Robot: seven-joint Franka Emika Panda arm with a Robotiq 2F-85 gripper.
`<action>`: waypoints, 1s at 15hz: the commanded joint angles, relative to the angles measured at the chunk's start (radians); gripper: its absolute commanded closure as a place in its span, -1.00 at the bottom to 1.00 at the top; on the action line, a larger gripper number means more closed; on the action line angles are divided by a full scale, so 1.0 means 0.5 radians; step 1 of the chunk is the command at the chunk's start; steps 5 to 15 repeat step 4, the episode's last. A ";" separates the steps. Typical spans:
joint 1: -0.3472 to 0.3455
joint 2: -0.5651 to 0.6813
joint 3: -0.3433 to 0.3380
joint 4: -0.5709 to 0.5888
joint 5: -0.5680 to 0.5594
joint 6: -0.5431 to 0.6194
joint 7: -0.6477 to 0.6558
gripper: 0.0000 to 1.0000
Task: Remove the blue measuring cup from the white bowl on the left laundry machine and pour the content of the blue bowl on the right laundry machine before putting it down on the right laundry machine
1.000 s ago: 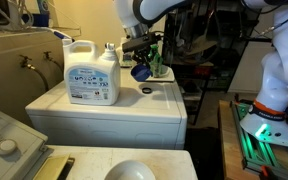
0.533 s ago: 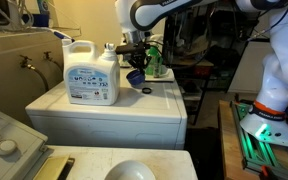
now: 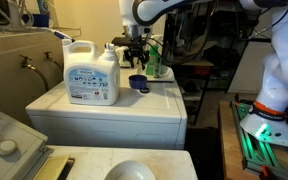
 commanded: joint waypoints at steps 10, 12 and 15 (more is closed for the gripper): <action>0.036 -0.191 0.026 -0.109 -0.133 0.076 0.176 -0.97; 0.036 -0.191 0.026 -0.109 -0.133 0.076 0.176 -0.97; 0.036 -0.191 0.026 -0.109 -0.133 0.076 0.176 -0.97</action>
